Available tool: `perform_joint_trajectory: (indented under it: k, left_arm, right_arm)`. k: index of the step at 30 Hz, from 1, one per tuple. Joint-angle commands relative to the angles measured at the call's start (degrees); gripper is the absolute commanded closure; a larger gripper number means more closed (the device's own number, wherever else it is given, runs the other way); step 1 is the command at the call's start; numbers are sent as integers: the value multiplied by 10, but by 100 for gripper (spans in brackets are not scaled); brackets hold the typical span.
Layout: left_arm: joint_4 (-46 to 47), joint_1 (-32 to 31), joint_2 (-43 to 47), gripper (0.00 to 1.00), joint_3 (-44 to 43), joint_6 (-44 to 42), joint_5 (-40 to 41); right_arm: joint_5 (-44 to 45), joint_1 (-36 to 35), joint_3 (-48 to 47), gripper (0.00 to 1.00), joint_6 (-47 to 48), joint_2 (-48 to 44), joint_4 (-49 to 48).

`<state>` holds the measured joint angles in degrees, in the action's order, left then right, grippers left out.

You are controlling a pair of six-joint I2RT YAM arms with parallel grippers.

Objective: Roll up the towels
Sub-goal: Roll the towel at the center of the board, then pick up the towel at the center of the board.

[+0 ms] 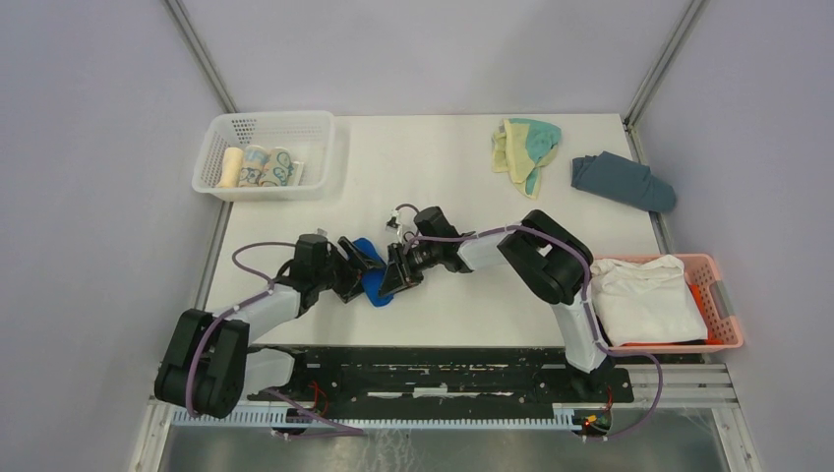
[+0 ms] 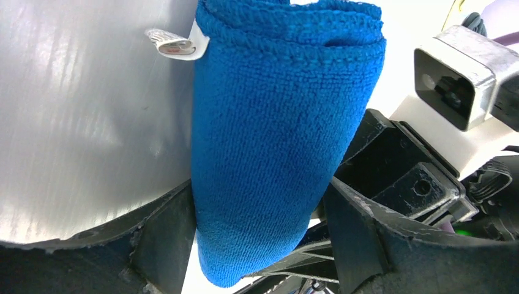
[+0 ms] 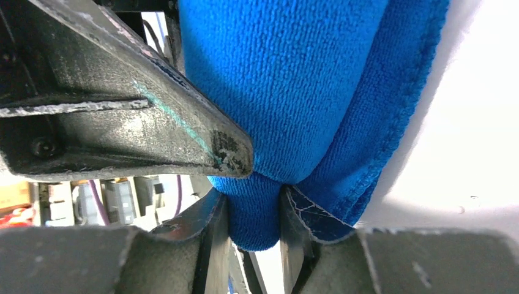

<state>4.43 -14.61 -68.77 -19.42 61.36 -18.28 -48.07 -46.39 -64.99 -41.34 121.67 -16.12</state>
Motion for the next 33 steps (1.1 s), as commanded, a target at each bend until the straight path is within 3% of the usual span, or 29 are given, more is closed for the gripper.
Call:
perform_joint_trajectory:
  k: [1,13,19,26,33]
  left_arm:
    - [53,-6,-39,22,7,9,-2]
    - [96,-27,-135,34,-1,-8,19]
    - [84,-30,-171,55,-28,-25,28]
    - [-42,-27,-169,75,-128,-107,84]
    - [-154,0,-158,80,-287,-239,107]
  right_arm:
    - [9,11,22,66,-57,44,-49]
    - [0,23,7,66,-103,60,-81]
    - [3,25,0,59,-90,49,-57]
    - [48,40,14,38,20,-40,79]
    - [160,59,29,20,186,-184,285]
